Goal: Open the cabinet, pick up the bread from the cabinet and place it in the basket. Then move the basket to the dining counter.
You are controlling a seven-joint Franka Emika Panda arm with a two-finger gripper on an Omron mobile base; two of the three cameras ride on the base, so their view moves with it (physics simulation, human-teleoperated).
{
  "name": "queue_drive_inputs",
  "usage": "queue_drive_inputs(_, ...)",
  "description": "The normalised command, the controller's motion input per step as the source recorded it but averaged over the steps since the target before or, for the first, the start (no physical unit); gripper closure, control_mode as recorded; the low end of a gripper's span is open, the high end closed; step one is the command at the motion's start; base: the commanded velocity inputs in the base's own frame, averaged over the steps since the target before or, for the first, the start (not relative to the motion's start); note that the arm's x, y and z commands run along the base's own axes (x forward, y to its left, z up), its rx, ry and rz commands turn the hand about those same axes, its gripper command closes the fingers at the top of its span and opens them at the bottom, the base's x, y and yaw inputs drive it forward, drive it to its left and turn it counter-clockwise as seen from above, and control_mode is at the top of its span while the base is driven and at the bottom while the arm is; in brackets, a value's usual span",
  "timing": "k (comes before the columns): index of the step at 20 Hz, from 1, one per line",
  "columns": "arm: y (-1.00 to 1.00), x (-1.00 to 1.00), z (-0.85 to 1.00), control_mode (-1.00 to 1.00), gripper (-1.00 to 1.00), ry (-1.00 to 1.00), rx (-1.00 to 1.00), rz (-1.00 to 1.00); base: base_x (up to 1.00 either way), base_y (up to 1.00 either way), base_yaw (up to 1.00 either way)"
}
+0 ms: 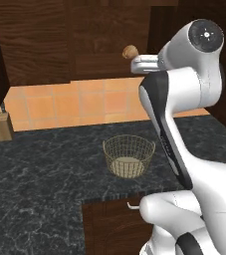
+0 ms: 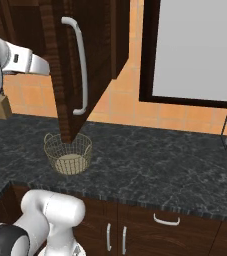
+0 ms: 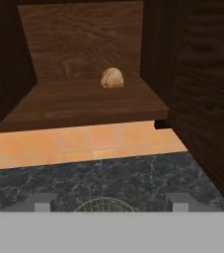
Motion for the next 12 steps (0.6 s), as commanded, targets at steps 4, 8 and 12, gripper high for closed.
queue_drive_inputs(4,-0.13,0.37,0.0,-1.0,-1.0,-0.03,0.0,0.03,0.0,0.0,0.0)
queue_drive_inputs(8,-0.07,0.56,0.0,-1.0,-1.0,0.06,0.0,0.01,0.0,0.0,0.0)
queue_drive_inputs(12,-0.16,0.45,0.01,-1.0,-1.0,0.07,0.0,0.0,0.0,0.0,0.0)
